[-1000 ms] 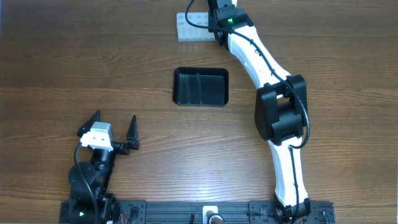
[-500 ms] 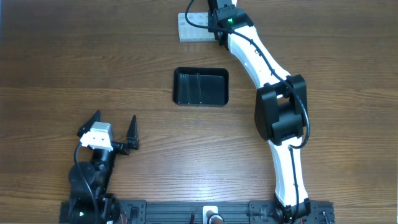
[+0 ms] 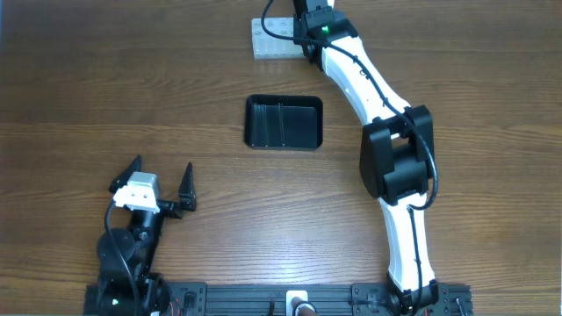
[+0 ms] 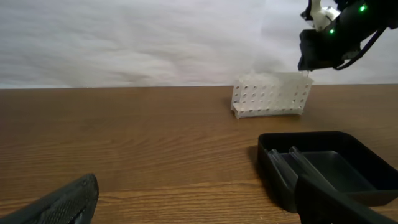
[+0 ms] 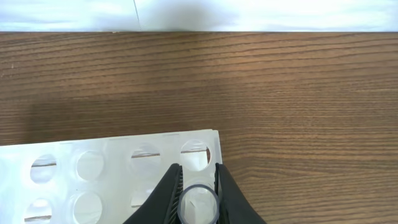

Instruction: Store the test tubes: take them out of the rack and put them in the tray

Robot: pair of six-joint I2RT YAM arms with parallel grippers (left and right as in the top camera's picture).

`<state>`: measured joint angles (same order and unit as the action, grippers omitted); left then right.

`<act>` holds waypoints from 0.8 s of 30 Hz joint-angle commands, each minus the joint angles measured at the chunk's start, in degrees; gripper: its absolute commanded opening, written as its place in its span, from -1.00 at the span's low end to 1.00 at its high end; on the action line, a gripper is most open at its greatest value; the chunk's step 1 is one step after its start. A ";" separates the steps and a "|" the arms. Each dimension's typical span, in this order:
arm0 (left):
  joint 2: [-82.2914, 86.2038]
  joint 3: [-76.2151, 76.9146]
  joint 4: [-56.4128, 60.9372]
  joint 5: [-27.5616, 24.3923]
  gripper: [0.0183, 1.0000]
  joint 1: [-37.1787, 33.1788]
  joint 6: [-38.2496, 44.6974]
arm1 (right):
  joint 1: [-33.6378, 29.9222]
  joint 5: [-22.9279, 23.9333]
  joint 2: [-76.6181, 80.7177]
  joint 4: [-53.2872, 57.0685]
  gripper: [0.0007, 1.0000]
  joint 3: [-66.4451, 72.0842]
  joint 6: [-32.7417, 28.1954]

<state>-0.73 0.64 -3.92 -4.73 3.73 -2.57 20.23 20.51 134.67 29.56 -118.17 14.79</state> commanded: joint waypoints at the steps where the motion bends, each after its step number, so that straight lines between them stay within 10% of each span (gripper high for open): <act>1: 0.39 -0.31 -0.15 -0.59 1.00 -0.31 0.68 | 0.11 0.13 -10.14 -1.40 -0.75 -0.35 0.24; 15: 0.39 -0.31 -0.15 -0.59 1.00 -0.31 0.68 | 7.26 -1.84 -24.94 21.05 -0.79 -0.11 5.07; 24: 0.39 -0.31 -0.15 -0.59 1.00 -0.31 0.68 | 10.91 -10.82 -17.90 29.79 -0.82 6.10 11.63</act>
<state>-0.73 0.64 -3.92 -4.73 3.73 -2.57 30.96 12.75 113.97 59.42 -114.37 22.41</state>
